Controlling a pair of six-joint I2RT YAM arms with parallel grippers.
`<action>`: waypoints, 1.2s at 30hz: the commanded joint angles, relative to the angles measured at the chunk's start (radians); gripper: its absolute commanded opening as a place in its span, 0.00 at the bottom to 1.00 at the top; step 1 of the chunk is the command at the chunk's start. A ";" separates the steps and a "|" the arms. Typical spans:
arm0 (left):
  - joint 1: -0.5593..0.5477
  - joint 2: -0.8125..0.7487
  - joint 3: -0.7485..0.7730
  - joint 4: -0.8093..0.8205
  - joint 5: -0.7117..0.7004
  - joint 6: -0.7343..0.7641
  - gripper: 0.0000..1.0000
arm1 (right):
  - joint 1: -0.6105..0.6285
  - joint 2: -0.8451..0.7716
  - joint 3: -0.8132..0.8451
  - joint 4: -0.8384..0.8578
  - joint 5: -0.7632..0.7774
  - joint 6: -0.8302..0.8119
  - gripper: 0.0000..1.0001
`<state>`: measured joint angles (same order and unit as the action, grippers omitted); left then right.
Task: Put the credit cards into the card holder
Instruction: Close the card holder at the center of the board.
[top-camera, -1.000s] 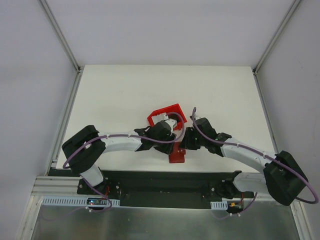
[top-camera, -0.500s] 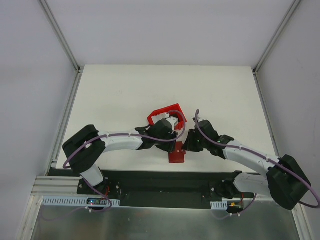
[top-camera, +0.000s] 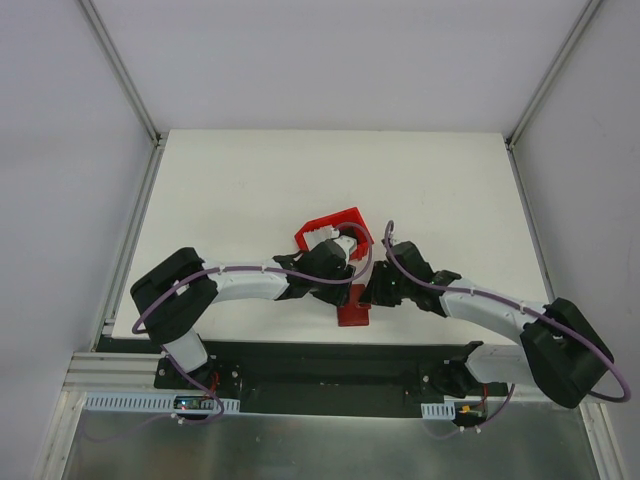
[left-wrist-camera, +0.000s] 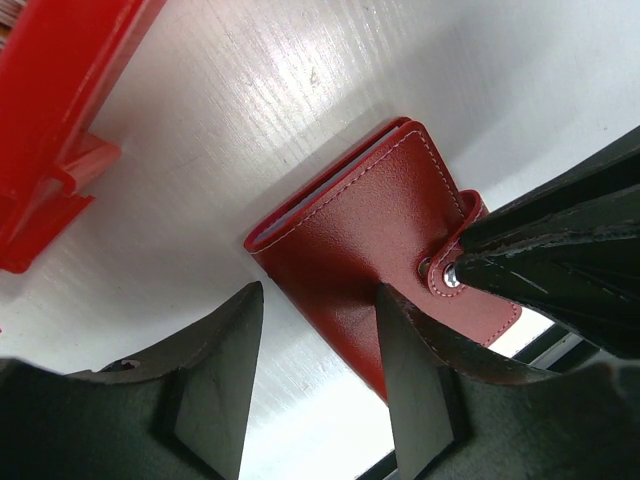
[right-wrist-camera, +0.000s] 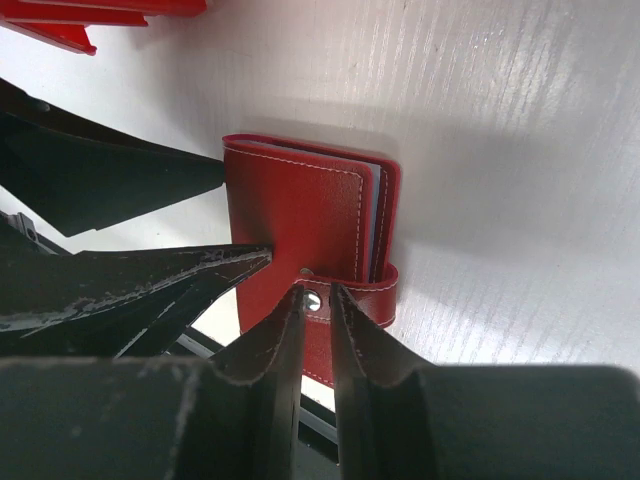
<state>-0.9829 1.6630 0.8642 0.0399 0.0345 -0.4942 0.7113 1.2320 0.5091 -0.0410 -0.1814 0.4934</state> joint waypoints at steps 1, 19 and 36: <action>-0.011 0.011 0.004 -0.031 -0.027 -0.007 0.47 | 0.002 0.026 0.003 0.036 -0.024 0.016 0.18; -0.010 -0.003 -0.007 -0.031 -0.025 -0.010 0.47 | 0.033 -0.022 -0.009 0.046 0.054 0.033 0.17; -0.011 -0.006 -0.004 -0.032 -0.027 -0.004 0.47 | 0.033 -0.117 -0.052 -0.033 0.079 0.062 0.18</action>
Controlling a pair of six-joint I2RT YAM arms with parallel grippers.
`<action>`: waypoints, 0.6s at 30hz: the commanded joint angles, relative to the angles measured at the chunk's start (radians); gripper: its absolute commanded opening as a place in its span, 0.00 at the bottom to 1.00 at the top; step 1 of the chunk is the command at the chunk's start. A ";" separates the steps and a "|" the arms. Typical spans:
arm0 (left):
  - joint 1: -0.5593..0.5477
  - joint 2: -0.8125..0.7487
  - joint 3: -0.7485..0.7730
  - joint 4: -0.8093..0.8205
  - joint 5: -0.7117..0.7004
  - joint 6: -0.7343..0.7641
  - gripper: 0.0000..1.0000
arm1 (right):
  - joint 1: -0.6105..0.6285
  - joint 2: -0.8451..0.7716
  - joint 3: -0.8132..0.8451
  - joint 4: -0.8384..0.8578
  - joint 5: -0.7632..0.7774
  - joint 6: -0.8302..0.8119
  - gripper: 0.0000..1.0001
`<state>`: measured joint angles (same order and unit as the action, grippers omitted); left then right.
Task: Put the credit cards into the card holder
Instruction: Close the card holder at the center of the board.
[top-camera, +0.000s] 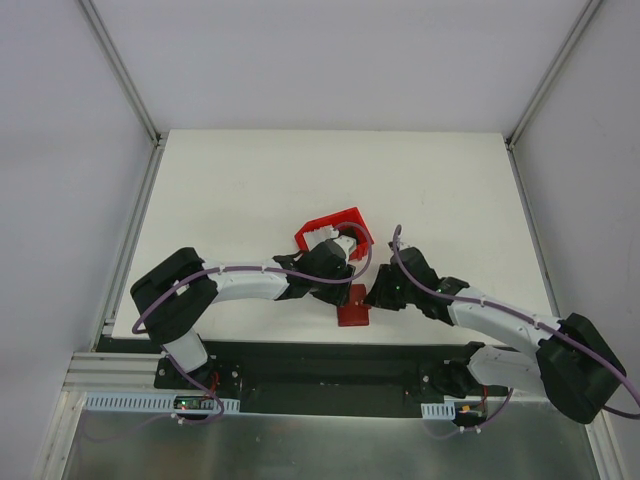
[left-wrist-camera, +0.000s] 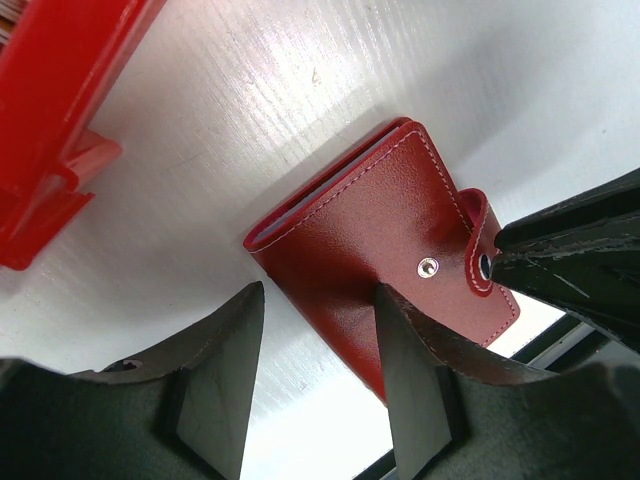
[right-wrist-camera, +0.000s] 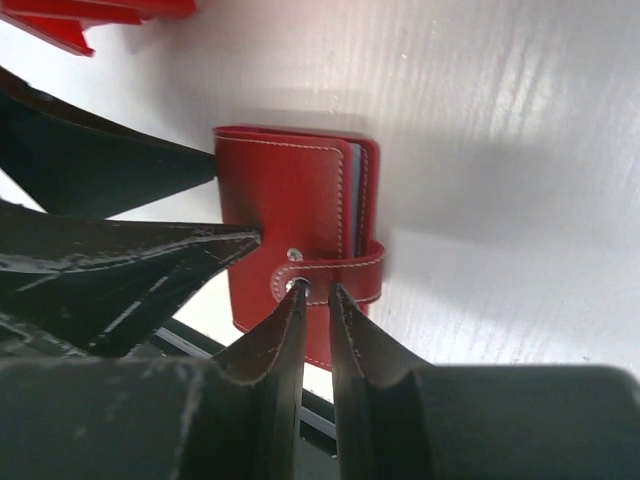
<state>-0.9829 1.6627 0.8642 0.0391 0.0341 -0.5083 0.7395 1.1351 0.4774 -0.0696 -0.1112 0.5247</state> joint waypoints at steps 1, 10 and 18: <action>-0.010 -0.006 -0.005 -0.031 -0.025 0.008 0.47 | 0.006 -0.018 -0.022 0.005 0.004 0.035 0.18; -0.010 -0.006 -0.002 -0.031 -0.017 0.011 0.47 | 0.004 0.049 0.009 0.051 -0.021 0.034 0.18; -0.011 -0.003 -0.004 -0.031 -0.014 0.008 0.47 | 0.020 0.071 0.018 0.065 -0.027 0.047 0.18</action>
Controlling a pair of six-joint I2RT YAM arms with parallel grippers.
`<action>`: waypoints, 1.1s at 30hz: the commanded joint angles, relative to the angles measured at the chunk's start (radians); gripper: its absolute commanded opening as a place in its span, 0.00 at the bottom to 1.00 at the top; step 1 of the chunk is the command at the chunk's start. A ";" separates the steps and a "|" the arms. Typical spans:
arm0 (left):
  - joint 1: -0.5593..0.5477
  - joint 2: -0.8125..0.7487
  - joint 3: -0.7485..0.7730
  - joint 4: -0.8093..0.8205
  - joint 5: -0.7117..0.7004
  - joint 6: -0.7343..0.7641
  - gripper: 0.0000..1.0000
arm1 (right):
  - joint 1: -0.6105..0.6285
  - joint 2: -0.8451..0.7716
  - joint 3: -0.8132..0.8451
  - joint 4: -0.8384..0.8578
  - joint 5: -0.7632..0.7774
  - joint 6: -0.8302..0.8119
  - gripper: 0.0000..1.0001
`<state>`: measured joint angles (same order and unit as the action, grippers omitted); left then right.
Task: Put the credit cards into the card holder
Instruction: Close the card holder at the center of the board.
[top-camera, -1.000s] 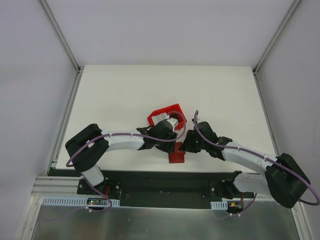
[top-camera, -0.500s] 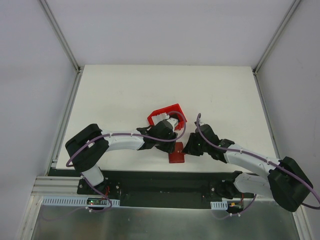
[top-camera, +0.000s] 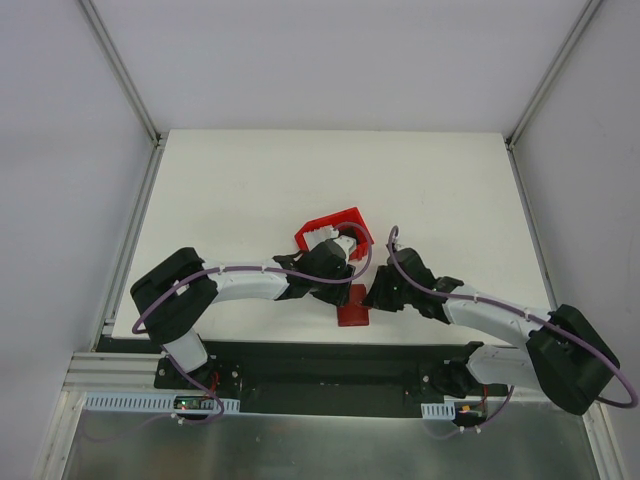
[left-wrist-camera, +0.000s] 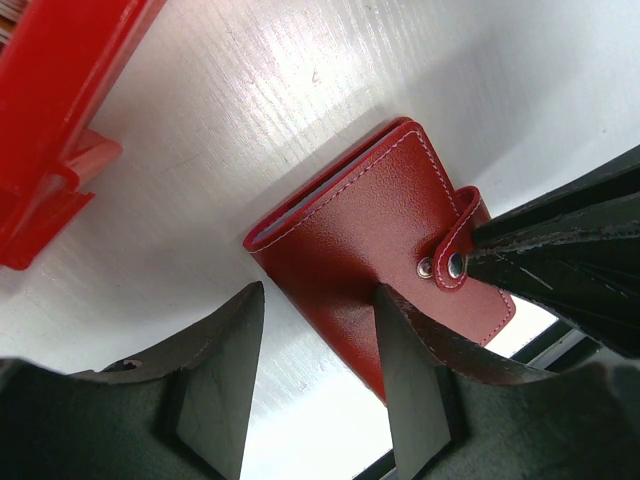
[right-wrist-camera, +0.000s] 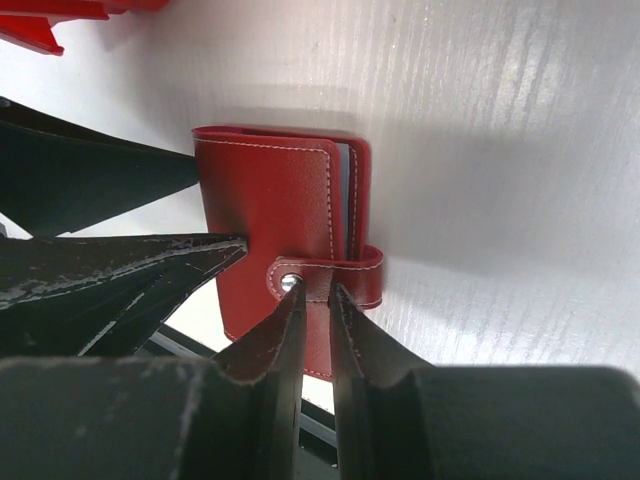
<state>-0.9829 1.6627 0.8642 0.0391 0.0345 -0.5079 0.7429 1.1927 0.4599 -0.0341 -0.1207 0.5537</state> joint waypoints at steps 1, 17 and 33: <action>-0.011 -0.001 -0.004 -0.031 -0.015 0.008 0.47 | 0.021 0.015 0.040 0.030 -0.019 0.018 0.18; -0.010 -0.009 -0.010 -0.031 -0.016 0.009 0.47 | 0.046 0.079 0.086 0.039 -0.002 -0.003 0.18; -0.010 -0.015 -0.011 -0.030 -0.028 -0.007 0.47 | 0.061 0.133 0.174 -0.081 0.039 -0.078 0.17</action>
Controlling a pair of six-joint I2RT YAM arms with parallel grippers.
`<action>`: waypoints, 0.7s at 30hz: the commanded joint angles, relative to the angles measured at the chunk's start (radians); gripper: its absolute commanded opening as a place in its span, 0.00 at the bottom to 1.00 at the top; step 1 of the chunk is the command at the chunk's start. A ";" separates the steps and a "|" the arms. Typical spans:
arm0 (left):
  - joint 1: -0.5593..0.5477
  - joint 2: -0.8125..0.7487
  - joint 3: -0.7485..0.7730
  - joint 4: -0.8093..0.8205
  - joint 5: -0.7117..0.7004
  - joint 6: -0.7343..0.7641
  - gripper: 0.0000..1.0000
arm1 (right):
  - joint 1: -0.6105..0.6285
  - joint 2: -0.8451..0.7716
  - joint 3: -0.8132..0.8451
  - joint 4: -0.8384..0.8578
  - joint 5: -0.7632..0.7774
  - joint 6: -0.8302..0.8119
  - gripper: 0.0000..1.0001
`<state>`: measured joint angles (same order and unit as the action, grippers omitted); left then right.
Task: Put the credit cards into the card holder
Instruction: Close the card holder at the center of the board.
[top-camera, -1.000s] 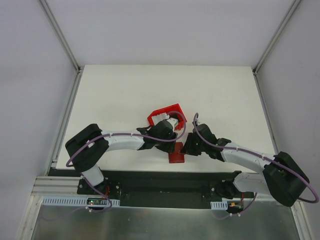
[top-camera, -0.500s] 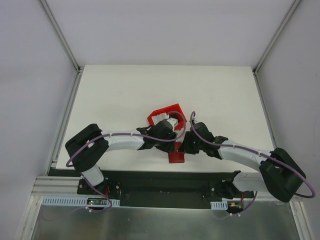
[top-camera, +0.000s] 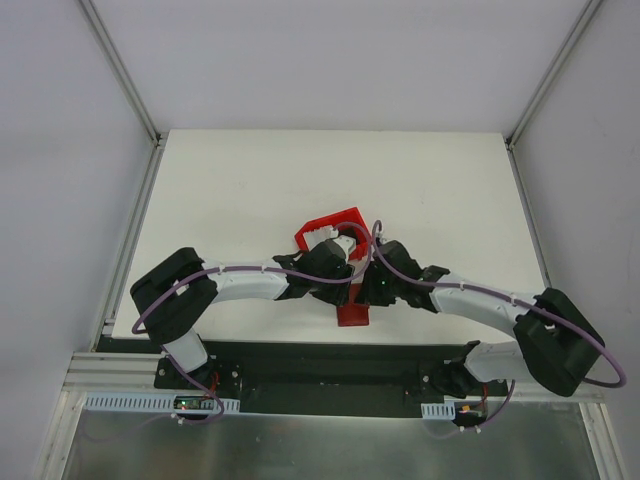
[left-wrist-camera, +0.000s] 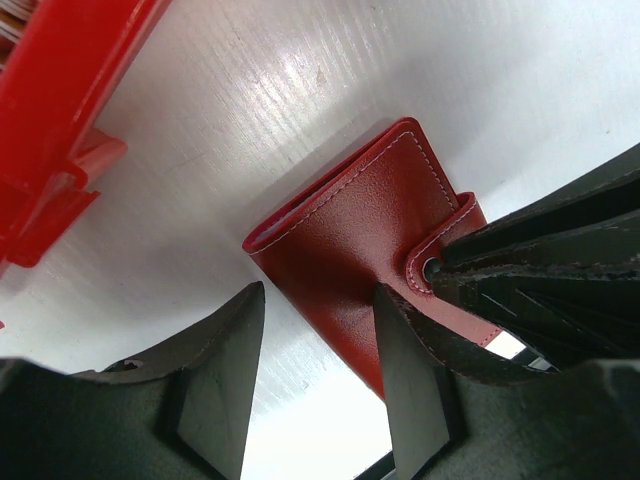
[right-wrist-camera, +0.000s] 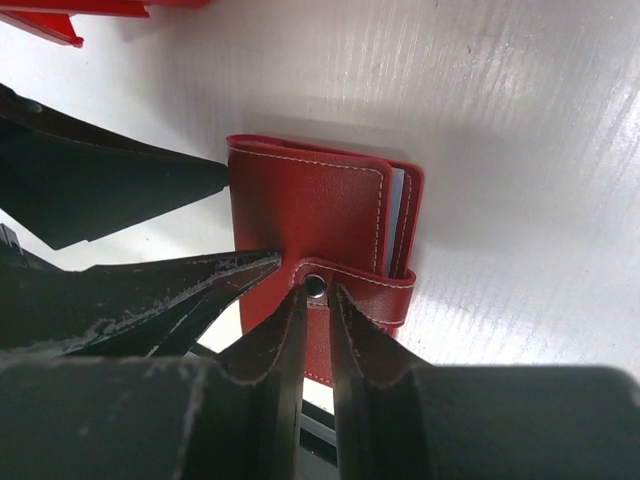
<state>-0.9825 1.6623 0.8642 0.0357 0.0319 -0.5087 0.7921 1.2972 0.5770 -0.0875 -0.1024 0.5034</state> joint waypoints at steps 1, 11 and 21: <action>-0.012 -0.012 -0.011 -0.025 -0.026 -0.011 0.47 | 0.018 0.036 0.060 -0.040 0.027 -0.031 0.17; -0.012 -0.030 -0.050 0.021 -0.026 -0.060 0.47 | 0.044 0.117 0.087 -0.132 0.059 -0.048 0.14; -0.008 -0.050 -0.088 0.073 -0.023 -0.109 0.47 | 0.052 0.192 0.133 -0.238 0.090 -0.043 0.11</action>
<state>-0.9821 1.6321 0.8032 0.1081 0.0151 -0.5949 0.8268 1.4235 0.7174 -0.2192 -0.0654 0.4690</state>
